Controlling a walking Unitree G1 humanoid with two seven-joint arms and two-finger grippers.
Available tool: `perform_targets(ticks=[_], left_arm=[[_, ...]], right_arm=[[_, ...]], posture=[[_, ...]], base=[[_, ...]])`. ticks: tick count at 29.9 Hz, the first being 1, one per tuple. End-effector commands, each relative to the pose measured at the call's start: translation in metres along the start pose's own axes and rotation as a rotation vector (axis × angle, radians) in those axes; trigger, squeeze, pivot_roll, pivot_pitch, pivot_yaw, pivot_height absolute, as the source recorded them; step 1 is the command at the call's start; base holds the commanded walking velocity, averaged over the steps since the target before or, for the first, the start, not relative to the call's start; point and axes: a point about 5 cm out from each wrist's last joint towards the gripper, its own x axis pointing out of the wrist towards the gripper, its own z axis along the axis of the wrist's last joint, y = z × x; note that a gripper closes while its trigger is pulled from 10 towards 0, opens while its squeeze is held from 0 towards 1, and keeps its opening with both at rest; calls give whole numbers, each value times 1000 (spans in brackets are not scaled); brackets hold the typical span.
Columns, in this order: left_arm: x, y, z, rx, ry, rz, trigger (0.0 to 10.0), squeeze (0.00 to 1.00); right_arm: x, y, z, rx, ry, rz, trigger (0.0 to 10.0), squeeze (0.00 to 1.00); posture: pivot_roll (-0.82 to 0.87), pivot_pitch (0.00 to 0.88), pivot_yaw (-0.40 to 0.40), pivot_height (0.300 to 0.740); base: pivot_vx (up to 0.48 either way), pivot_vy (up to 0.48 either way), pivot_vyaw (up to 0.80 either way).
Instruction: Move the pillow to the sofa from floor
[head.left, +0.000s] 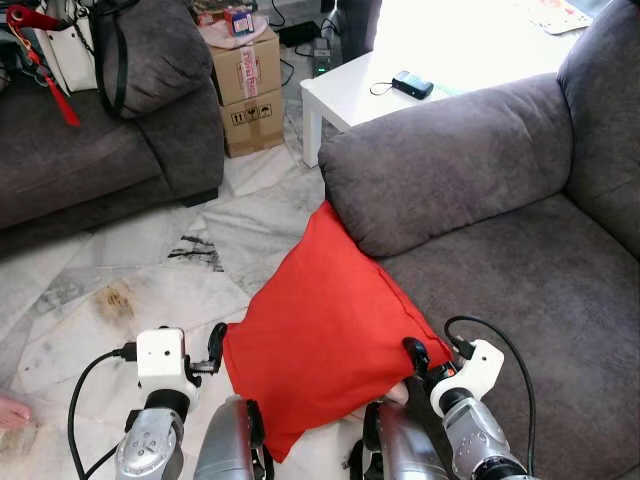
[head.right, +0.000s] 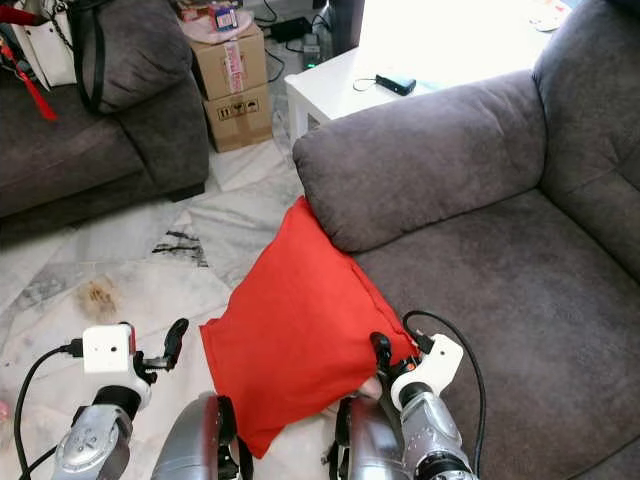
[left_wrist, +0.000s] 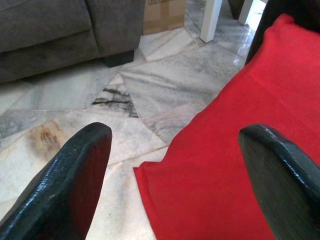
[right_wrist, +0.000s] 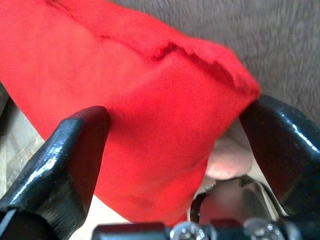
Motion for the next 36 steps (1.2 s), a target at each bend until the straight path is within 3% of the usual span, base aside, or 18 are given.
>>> perform_targets(ticks=[1, 7, 11, 17, 25, 36], left_arm=[[-5, -1, -2, -4, 24, -8, 10000, 0], [-8, -2, 4, -10, 16, -18, 10000, 0], [-12, -3, 9, -13, 13, -28, 10000, 0], [-15, -4, 15, -15, 5, -26, 10000, 0], [-17, -9, 22, -27, -8, -32, 10000, 0], [-23, -13, 30, -5, -24, -29, 10000, 0]], right_arm=[[-6, -7, -12, 22, 33, -23, 10000, 0], [-4, 2, -14, 113, 18, 45, 10000, 0], [-3, 14, -18, 146, 7, 150, 10000, 0], [-3, 20, -21, 155, 1, 195, 10000, 0], [-1, 25, -14, 178, -56, 212, 10000, 0], [4, 30, -2, 108, -117, 157, 10000, 0]], posture=[[36, 285, -29, 636], [51, 312, -24, 636], [61, 330, -24, 636], [66, 355, -24, 636], [74, 378, -32, 636], [83, 415, -47, 636]], base=[[0, 0, 0], [0, 0, 0], [0, 0, 0], [0, 0, 0], [0, 0, 0], [0, 0, 0]])
